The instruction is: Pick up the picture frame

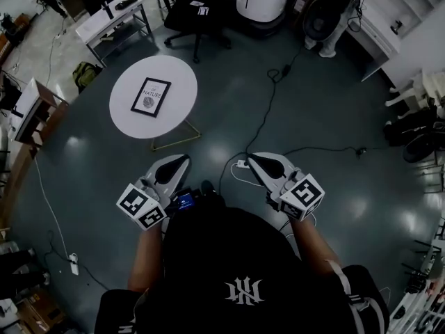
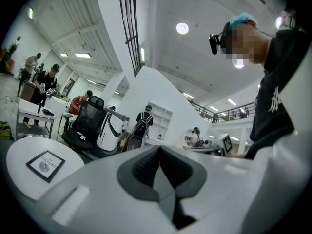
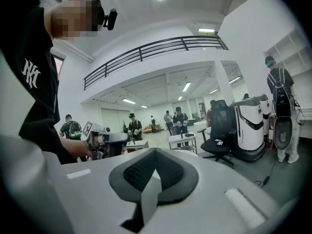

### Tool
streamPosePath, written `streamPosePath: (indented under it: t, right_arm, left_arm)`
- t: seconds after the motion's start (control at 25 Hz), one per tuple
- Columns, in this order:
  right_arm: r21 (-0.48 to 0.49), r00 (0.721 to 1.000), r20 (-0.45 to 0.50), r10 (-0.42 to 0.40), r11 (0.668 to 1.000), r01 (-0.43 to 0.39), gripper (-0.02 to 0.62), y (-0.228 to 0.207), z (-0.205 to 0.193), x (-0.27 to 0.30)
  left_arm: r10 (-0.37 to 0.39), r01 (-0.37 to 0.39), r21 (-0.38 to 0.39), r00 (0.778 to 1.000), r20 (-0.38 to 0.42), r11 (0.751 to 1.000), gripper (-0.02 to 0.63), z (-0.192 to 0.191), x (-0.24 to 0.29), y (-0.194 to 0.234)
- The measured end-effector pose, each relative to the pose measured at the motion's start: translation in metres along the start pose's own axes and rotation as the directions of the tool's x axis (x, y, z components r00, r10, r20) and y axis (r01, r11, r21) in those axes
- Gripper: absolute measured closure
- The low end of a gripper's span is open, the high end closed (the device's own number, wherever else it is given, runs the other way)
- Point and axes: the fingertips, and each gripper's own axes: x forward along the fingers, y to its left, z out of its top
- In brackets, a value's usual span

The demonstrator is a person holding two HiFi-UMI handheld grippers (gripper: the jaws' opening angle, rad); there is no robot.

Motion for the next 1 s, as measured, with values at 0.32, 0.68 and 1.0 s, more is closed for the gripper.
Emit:
streamPosePath:
  t: [0.32, 0.68, 1.0]
  right_arm:
    - [-0.010, 1.000, -0.006, -0.008, 1.000, 0.008, 0.595, -0.059, 0.027, 0.062]
    - [0.004, 0.992, -0.080, 0.103, 0.995, -0.103, 0.594, -0.079, 0.026, 0.136]
    - [0.001, 0.954, -0.114, 0.278, 0.960, -0.280, 0.595, -0.124, 0.025, 0.220]
  left_arm:
    - [-0.027, 0.027, -0.015, 1.000, 0.016, 1.000, 0.603, 0.019, 0.051, 0.067]
    - [0.057, -0.055, -0.055, 0.998, 0.028, 0.997, 0.603, 0.026, 0.059, 0.133]
    - [0.248, -0.245, -0.066, 0.968, 0.044, 0.967, 0.603, 0.030, 0.065, 0.200]
